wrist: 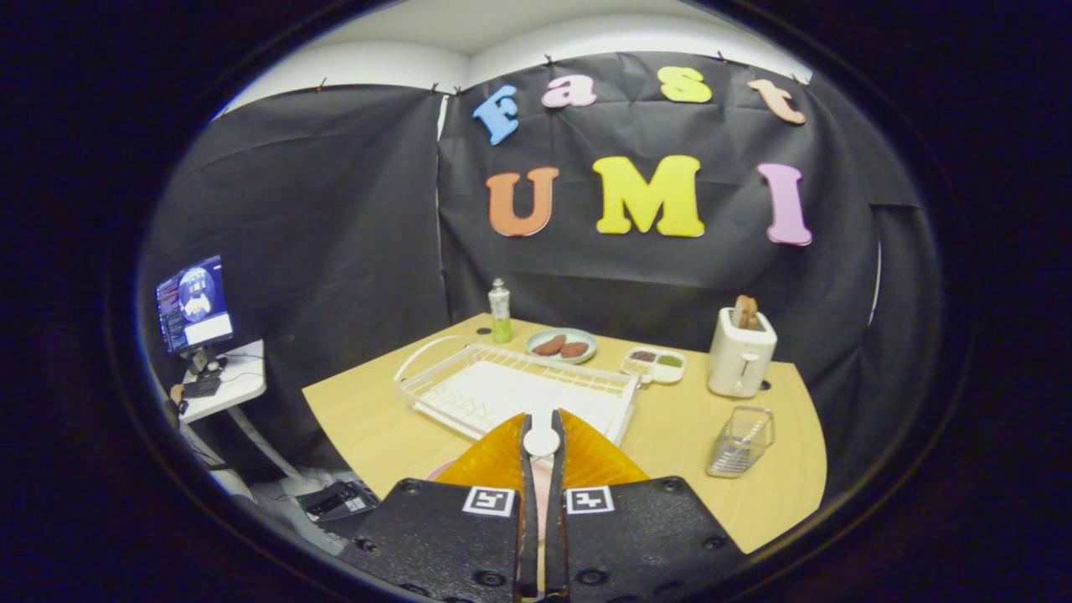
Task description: Take the plate from the dish rack, then take the spoon from the basket and place it into the plate.
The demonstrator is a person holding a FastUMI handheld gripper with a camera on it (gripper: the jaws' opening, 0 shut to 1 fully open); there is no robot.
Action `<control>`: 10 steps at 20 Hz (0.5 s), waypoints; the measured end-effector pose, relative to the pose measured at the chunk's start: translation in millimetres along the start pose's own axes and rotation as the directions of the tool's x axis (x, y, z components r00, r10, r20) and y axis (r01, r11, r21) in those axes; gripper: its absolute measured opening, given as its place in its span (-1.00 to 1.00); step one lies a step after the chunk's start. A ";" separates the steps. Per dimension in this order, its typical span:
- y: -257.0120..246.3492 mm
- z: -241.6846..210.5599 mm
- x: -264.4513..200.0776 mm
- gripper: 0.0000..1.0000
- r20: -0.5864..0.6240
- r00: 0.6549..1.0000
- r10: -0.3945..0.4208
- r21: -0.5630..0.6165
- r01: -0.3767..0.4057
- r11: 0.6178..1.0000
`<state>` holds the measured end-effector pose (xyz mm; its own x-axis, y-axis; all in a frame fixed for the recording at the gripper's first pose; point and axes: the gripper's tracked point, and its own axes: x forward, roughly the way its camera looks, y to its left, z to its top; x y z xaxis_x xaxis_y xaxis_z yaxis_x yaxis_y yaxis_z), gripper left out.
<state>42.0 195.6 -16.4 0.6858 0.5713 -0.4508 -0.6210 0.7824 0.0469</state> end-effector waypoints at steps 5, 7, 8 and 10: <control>25.6 -32.9 33.6 -0.82 -0.124 0.991 0.049 -0.011 -0.051 0.999; 29.0 -41.8 43.3 -0.82 -0.159 0.986 0.051 -0.017 -0.054 0.998; 29.8 -46.6 47.3 -0.82 -0.176 0.983 0.052 -0.018 -0.056 0.998; 33.2 -55.5 55.2 -0.82 -0.208 0.976 0.060 -0.012 -0.064 0.998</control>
<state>38.2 239.4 -89.2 0.5537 0.5531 -0.6225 -0.6679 0.7414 0.0647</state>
